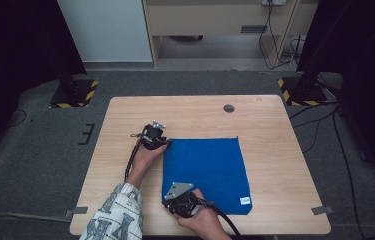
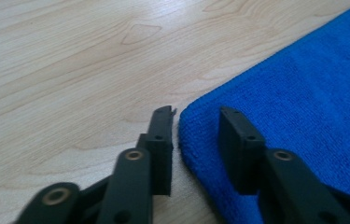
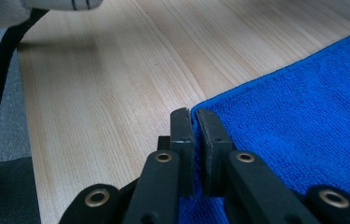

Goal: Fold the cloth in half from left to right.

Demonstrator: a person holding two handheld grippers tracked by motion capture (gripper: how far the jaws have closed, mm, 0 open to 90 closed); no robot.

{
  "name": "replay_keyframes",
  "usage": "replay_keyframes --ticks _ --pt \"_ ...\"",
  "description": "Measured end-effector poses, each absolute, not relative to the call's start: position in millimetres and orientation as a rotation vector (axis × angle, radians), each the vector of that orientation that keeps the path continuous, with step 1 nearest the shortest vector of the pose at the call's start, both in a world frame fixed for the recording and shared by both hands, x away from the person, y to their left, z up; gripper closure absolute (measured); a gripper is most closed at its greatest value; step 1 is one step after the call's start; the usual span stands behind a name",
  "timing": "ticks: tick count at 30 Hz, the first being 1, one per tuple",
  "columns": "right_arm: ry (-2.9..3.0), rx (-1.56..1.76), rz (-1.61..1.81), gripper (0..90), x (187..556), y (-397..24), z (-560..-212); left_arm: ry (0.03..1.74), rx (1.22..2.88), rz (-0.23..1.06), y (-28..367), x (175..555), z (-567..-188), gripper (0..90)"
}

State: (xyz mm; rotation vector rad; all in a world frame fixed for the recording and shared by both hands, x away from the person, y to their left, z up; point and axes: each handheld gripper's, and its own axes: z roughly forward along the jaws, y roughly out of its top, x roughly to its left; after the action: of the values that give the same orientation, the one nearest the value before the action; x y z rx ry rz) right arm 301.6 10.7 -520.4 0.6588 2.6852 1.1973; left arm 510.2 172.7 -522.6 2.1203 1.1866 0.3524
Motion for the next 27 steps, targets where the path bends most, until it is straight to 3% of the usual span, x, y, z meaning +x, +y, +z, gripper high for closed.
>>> replay_keyframes --ticks 3,5,11,27 --pt "2.685 0.653 1.199 85.6 300.8 9.4 -520.3 1.163 2.131 0.333 170.7 509.6 -523.0 83.6" --pt "2.686 0.651 1.208 85.4 300.3 8.7 -519.4 1.167 2.119 0.326 169.3 509.7 -523.3 87.0" --pt "2.654 0.668 1.21 85.1 302.2 7.3 -516.2 1.21 2.021 0.357 174.8 513.8 -515.6 87.7" --pt "2.517 0.764 1.226 86.5 314.5 33.1 -501.7 1.263 1.988 0.389 197.6 534.3 -499.4 87.8"
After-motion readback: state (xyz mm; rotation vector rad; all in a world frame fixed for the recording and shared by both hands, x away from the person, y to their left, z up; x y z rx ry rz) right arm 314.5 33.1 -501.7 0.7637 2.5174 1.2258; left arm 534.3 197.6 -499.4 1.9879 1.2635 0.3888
